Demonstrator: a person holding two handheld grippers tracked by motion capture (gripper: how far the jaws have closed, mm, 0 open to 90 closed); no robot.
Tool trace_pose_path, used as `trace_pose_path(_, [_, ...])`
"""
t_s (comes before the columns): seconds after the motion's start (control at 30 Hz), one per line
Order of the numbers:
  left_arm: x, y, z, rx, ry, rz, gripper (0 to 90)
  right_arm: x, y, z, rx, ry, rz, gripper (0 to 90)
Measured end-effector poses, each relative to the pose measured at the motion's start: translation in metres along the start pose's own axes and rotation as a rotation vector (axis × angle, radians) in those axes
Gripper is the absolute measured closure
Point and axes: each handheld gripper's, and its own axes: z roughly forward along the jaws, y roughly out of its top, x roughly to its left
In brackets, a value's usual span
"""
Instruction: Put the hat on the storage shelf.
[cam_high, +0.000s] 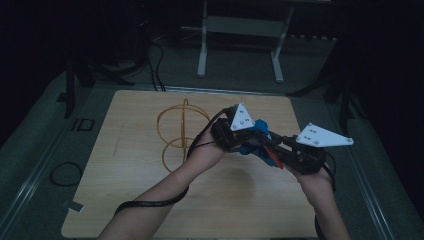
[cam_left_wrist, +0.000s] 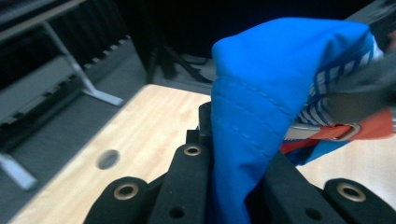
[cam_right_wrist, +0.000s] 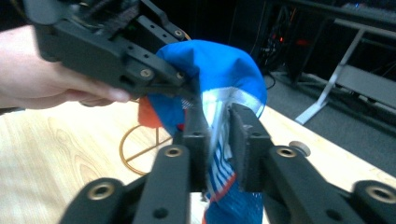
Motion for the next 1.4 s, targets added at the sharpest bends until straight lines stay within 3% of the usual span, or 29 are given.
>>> trace_pose_path(0.13, [0.002,-0.003,-0.008,-0.04,-0.007,0.045,89.9,0.007,-0.001,-0.012,-0.034,0.056,-0.001,52.9])
trace_pose_path(0.23, [0.005,-0.007,-0.016,-0.054,-0.011,0.073,89.9,0.012,-0.003,-0.025,-0.057,0.104,-0.049,43.2])
trace_pose_path(0.33, [0.008,-0.013,-0.027,-0.076,-0.01,0.069,89.9,0.013,-0.002,-0.038,-0.084,0.125,-0.056,42.8])
trace_pose_path(0.43, [0.008,-0.018,-0.039,-0.117,-0.029,0.083,89.8,0.008,-0.002,-0.047,-0.102,0.111,-0.062,43.4])
trace_pose_path(0.5, [0.011,-0.023,-0.046,-0.161,-0.076,0.111,89.8,0.001,-0.004,-0.049,-0.095,0.102,-0.059,43.5])
trace_pose_path(0.57, [0.014,-0.028,-0.053,-0.222,-0.156,0.152,89.8,-0.003,-0.006,-0.047,-0.092,0.094,-0.045,45.0])
trace_pose_path(0.67, [0.019,-0.034,-0.061,-0.262,-0.194,0.197,89.7,-0.003,-0.01,-0.043,-0.079,0.092,-0.034,45.8])
trace_pose_path(0.73, [0.021,-0.037,-0.064,-0.282,-0.223,0.202,89.6,-0.001,-0.01,-0.041,-0.073,0.102,-0.039,47.2])
trace_pose_path(0.9, [0.025,-0.045,-0.069,-0.321,-0.304,0.237,89.5,0.008,-0.011,-0.037,-0.068,0.154,-0.056,52.4])
trace_pose_path(1.03, [0.027,-0.053,-0.071,-0.389,-0.405,0.259,89.5,0.015,-0.011,-0.033,-0.058,0.214,-0.07,55.0])
trace_pose_path(1.13, [0.028,-0.055,-0.071,-0.429,-0.442,0.259,89.5,0.018,-0.011,-0.032,-0.063,0.242,-0.066,56.3])
trace_pose_path(1.2, [0.03,-0.056,-0.071,-0.474,-0.51,0.259,89.5,0.024,-0.011,-0.028,-0.061,0.287,-0.072,56.2])
trace_pose_path(1.3, [0.028,-0.055,-0.069,-0.488,-0.562,0.268,89.4,0.03,-0.01,-0.022,-0.047,0.328,-0.085,55.0])
trace_pose_path(1.4, [0.024,-0.052,-0.067,-0.484,-0.585,0.292,89.4,0.035,-0.009,-0.018,-0.045,0.361,-0.101,54.4])
